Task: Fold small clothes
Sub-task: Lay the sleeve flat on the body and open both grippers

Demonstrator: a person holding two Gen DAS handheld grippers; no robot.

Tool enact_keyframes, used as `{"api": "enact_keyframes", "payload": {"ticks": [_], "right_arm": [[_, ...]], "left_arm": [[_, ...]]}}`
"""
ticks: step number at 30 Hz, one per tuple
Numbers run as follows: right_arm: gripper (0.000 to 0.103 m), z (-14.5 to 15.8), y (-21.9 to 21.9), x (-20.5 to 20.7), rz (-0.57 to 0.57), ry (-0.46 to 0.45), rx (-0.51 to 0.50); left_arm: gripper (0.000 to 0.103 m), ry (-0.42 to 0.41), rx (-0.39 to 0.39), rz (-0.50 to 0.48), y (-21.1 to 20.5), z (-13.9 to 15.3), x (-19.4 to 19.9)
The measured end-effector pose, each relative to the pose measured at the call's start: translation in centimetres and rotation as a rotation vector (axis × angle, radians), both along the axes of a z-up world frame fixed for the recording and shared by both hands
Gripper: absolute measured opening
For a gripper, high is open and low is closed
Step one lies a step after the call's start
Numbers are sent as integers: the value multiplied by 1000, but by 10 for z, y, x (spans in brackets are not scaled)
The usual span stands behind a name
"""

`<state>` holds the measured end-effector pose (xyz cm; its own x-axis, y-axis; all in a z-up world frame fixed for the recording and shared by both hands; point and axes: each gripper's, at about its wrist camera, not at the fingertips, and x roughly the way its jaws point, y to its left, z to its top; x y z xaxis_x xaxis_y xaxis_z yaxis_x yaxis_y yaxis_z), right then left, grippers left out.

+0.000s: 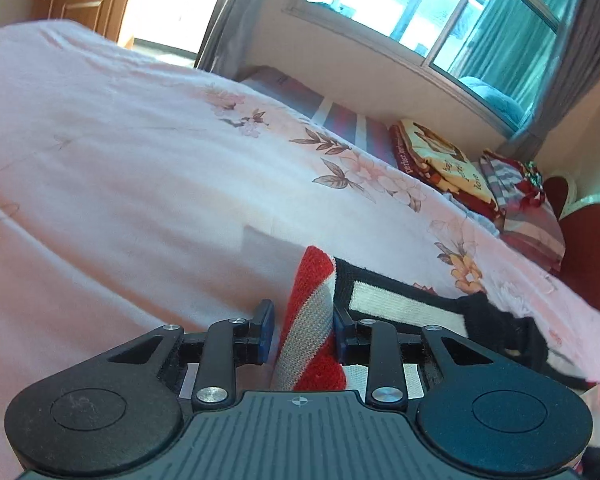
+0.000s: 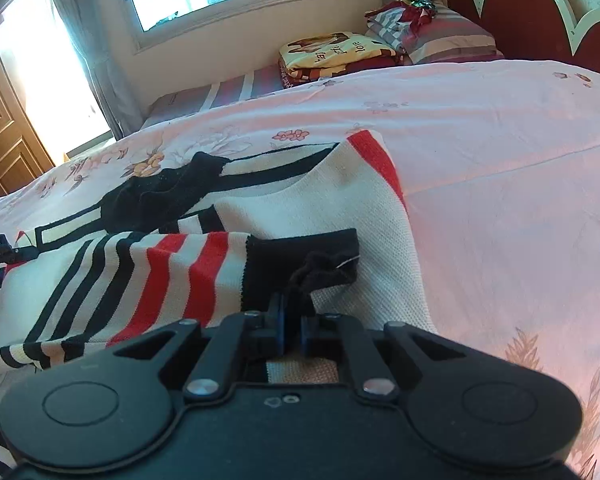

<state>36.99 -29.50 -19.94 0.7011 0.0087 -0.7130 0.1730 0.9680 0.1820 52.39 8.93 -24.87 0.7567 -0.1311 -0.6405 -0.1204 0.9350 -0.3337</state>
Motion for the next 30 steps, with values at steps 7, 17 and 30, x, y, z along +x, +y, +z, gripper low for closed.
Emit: {"api": "enact_keyframes", "payload": {"ticks": [7, 17, 30], "right_arm": [[25, 29, -8, -17, -28, -83, -56], [44, 18, 32, -5, 129, -47, -124], [58, 26, 47, -37, 189, -14, -132]], "left_arm": [[32, -17, 7, -41, 2, 33, -29], [63, 111, 51, -119, -21, 19, -121], [74, 88, 150, -177, -49, 53, -165]]}}
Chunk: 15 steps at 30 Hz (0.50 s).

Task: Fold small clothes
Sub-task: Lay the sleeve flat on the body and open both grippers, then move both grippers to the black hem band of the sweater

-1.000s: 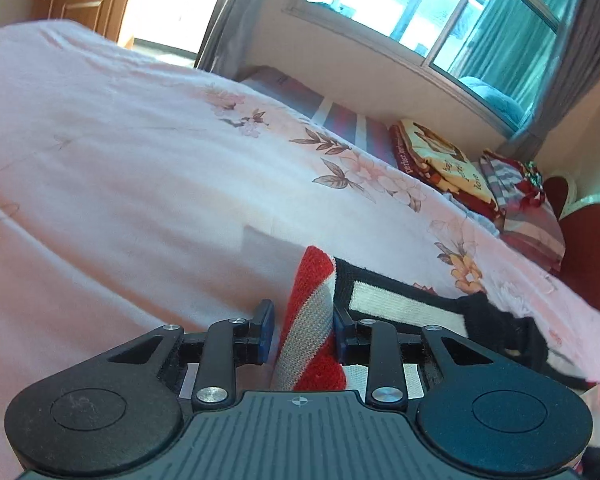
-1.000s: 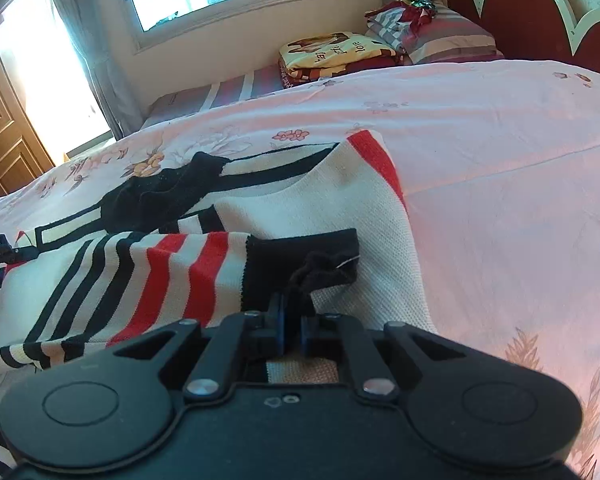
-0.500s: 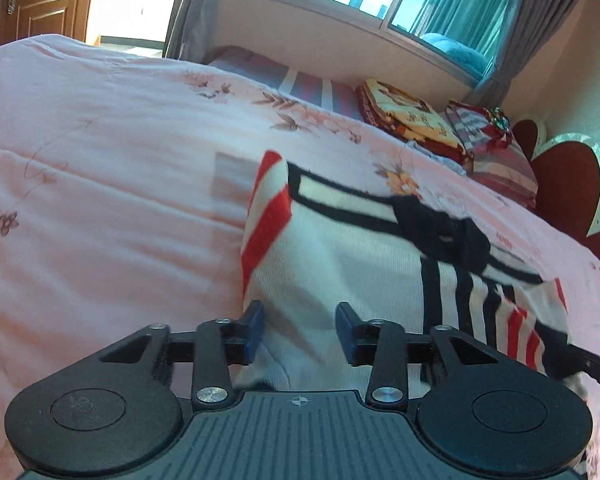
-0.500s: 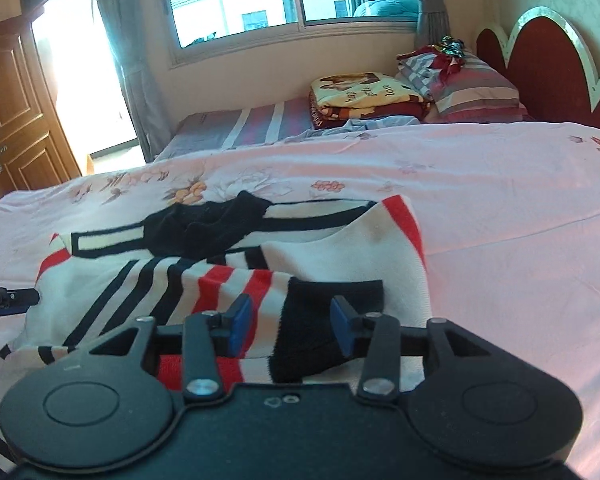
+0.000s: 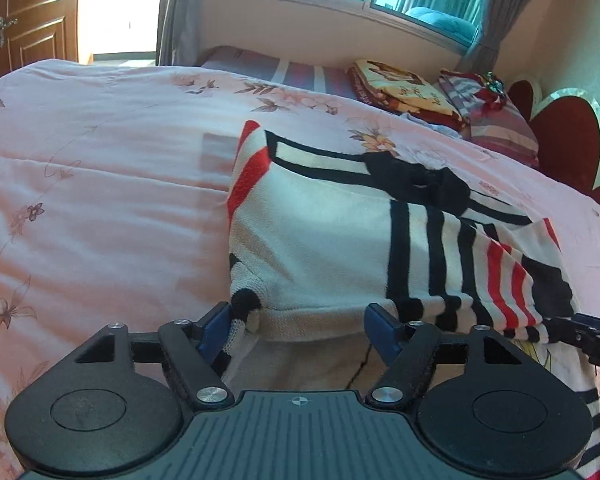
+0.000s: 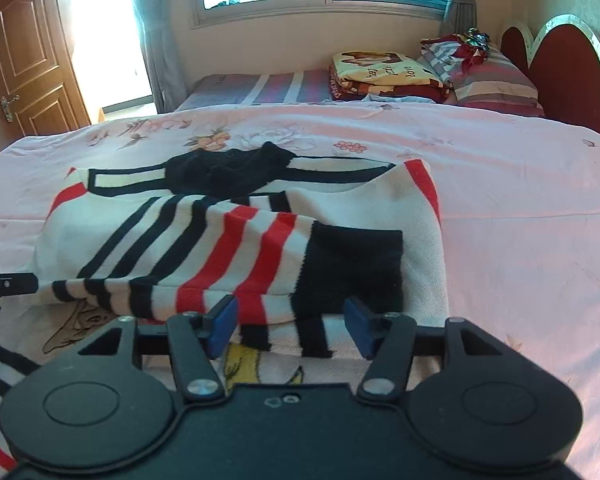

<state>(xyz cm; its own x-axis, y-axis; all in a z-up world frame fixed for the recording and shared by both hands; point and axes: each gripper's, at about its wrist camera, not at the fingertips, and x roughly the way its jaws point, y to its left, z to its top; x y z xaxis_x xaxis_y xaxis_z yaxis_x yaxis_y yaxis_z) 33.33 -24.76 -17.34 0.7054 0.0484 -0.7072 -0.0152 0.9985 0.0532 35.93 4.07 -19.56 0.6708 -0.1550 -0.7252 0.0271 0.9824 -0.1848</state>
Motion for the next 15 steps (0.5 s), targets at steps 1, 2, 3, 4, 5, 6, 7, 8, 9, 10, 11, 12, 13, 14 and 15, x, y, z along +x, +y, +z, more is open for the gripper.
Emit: {"api": "enact_keyframes", "payload": {"ticks": [1, 2, 3, 4, 5, 6, 7, 8, 9, 10, 11, 12, 13, 14, 15], "right_arm": [[58, 1, 6, -4, 19, 5, 1], [58, 1, 12, -9, 37, 8, 3], [58, 1, 18, -13, 56, 12, 6], [58, 1, 24, -17, 73, 14, 8], [58, -1, 30, -21, 86, 16, 7], [58, -2, 35, -25, 98, 18, 10], [58, -4, 40, -30, 110, 22, 13], [58, -6, 44, -32, 118, 27, 12], [58, -9, 48, -36, 125, 33, 11], [58, -12, 52, -38, 132, 39, 9], [58, -15, 54, -40, 137, 46, 3], [58, -20, 55, -42, 143, 56, -12], [57, -24, 56, -43, 145, 66, -30], [57, -28, 55, -46, 146, 72, -56], [57, -32, 51, -49, 143, 73, -84]], "left_arm": [[74, -6, -3, -11, -3, 2, -6], [75, -6, -7, -17, -7, 4, -10], [75, -3, -14, -28, -10, 5, -15], [75, 5, -27, -41, -13, 5, -19], [75, 14, -36, -52, -18, 5, -25], [75, 15, -36, -61, -22, 4, -30], [75, 16, -31, -74, -27, 2, -35], [75, 22, -22, -88, -34, -2, -42], [75, 33, -18, -96, -37, -6, -45], [75, 52, -14, -102, -41, -13, -48], [75, 68, -7, -97, -42, -19, -51], [75, 77, 8, -92, -42, -25, -55], [75, 56, 27, -103, -42, -29, -60], [75, 31, 68, -122, -42, -31, -66], [75, 27, 98, -132, -42, -32, -70]]}}
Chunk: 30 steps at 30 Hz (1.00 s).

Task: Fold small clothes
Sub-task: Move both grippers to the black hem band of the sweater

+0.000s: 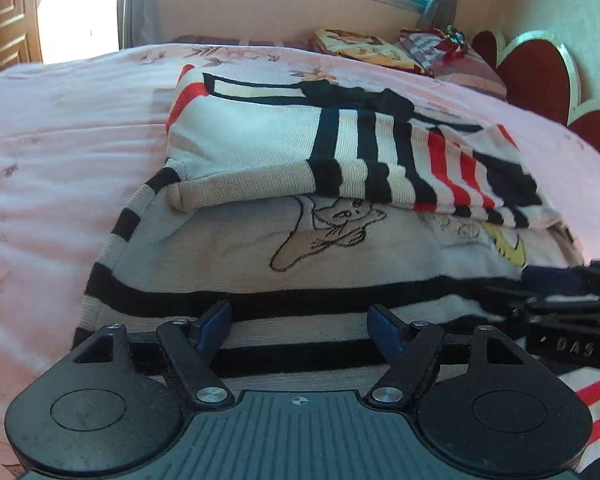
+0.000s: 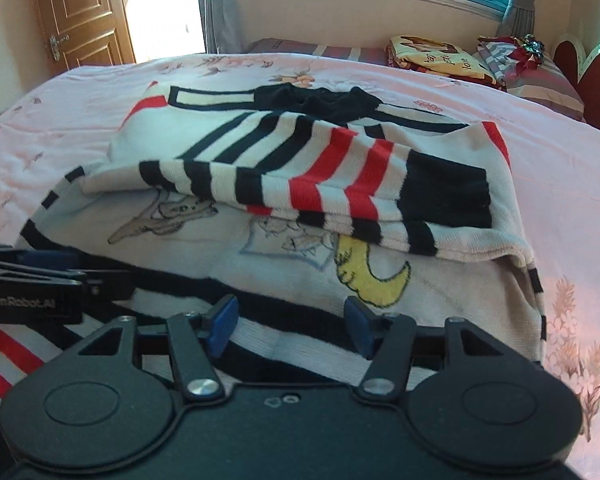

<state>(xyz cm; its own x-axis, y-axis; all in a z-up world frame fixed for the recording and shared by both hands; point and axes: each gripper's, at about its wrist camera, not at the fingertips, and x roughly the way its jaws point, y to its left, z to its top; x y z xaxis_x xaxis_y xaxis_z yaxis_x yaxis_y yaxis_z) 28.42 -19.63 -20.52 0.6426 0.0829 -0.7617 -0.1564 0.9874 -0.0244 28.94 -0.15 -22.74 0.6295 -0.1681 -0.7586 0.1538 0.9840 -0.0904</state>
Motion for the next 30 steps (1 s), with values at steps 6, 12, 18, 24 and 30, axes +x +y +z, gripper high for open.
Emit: {"api": "enact_keyframes", "payload": {"ticks": [6, 12, 18, 24, 30], "right_arm": [[66, -4, -42, -18, -48, -10, -80], [73, -7, -81, -39, -110, -7, -38], [75, -6, -83, -47, -84, -13, -37], [73, 20, -74, -55, -16, -45, 45], [74, 23, -32, -67, 93, -30, 67]], "left_arm": [[74, -18, -8, 8, 19, 1, -19], [74, -16, 13, 36, 26, 1, -35], [75, 2, 14, 110, 11, 9, -35], [75, -7, -35, 70, -21, 23, -51], [75, 46, -26, 60, -25, 10, -65]]}}
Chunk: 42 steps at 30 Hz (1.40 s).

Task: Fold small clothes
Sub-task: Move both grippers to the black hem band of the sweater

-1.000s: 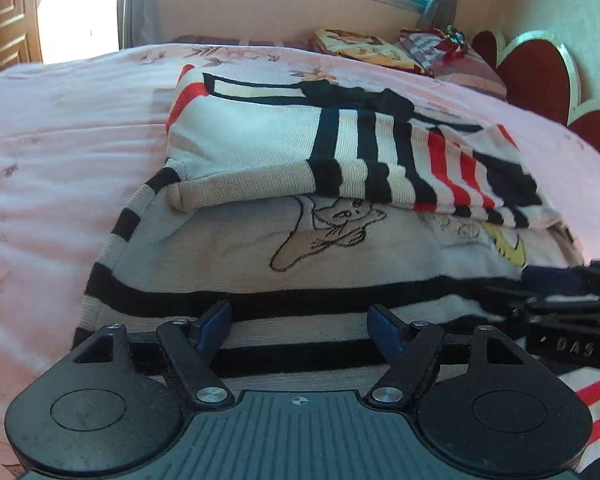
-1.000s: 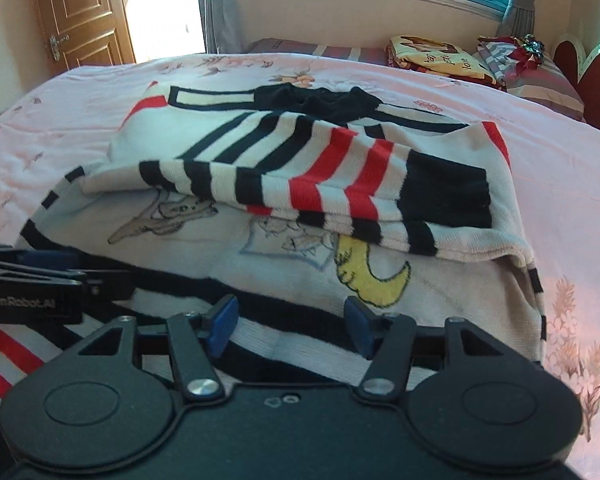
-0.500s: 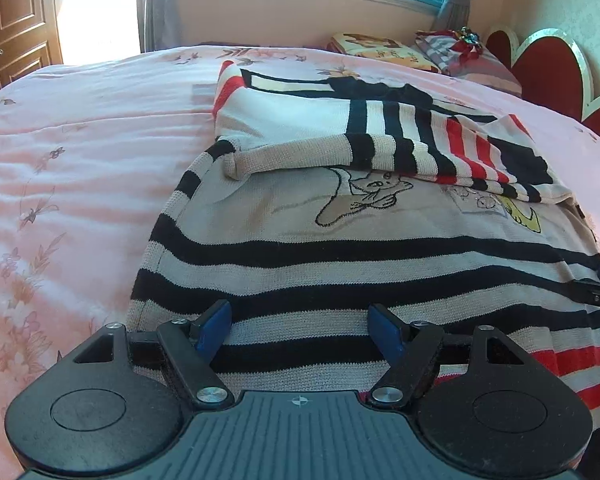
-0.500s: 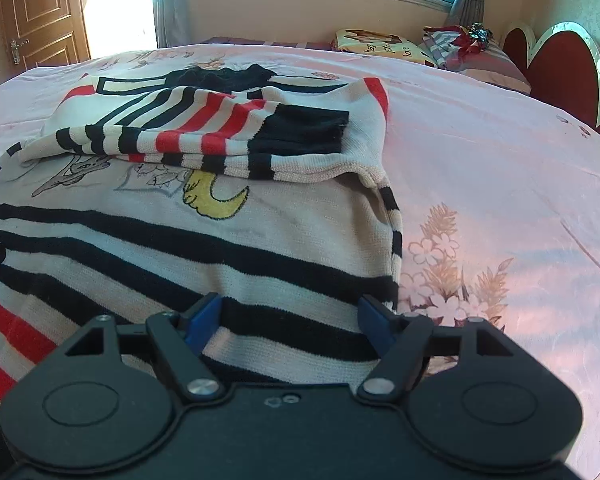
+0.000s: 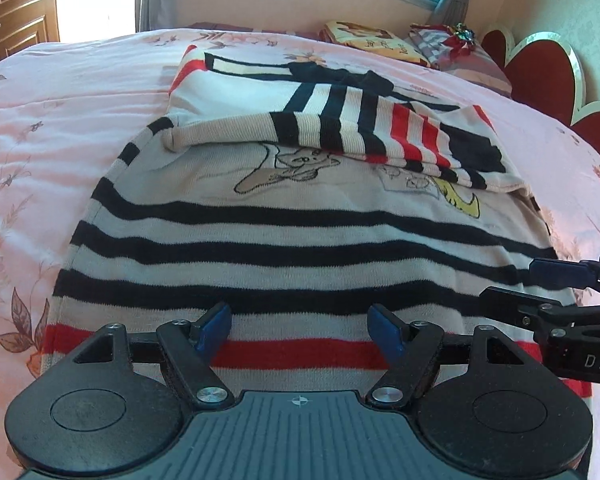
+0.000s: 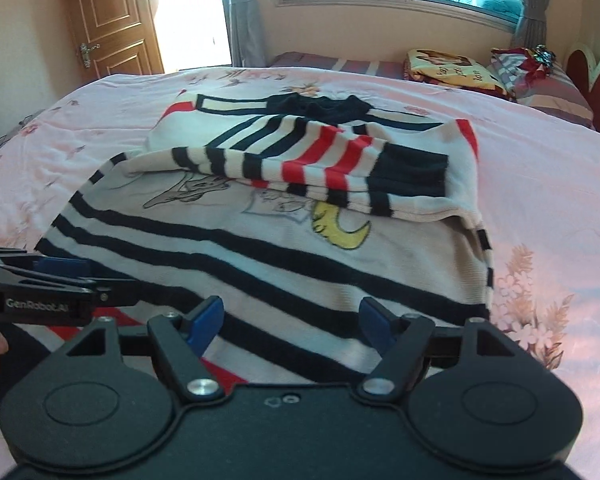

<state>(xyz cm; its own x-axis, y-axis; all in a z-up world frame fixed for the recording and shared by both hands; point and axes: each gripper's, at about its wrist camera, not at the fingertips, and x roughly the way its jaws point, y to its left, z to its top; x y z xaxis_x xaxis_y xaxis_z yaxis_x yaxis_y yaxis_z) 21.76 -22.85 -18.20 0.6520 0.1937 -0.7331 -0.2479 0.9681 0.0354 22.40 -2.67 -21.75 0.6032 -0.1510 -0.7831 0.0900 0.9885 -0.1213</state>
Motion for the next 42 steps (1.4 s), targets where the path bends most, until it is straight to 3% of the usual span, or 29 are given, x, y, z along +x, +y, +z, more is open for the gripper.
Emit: {"api": "enact_keyframes", "payload": {"ticks": [6, 14, 21, 24, 26, 34, 36, 39, 42], "right_arm": [[74, -28, 18, -16, -35, 55, -58], [81, -30, -2, -53, -181, 51, -121], [86, -32, -11, -79, -283, 63, -115], [92, -33, -11, -80, -323, 72, -103], [102, -35, -11, -79, -348, 91, -78], [100, -24, 6, -85, -331, 127, -77], [101, -14, 20, -97, -275, 70, -35], [101, -13, 53, -107, -202, 13, -112], [93, -29, 68, -108, -161, 50, -187]], "left_arm": [[75, -42, 48, -94, 4, -5, -11], [75, -59, 34, -165, 23, -4, -27], [75, -66, 20, -192, 36, -3, -39], [75, -59, 12, -196, 41, -1, -43], [75, -53, 2, -192, 45, 1, -47], [76, -71, -54, -220, 57, 16, -82], [81, -70, -47, -232, 57, 15, -90], [83, -52, -15, -238, 57, 4, -96], [83, -69, 16, -255, 62, -5, -104]]}}
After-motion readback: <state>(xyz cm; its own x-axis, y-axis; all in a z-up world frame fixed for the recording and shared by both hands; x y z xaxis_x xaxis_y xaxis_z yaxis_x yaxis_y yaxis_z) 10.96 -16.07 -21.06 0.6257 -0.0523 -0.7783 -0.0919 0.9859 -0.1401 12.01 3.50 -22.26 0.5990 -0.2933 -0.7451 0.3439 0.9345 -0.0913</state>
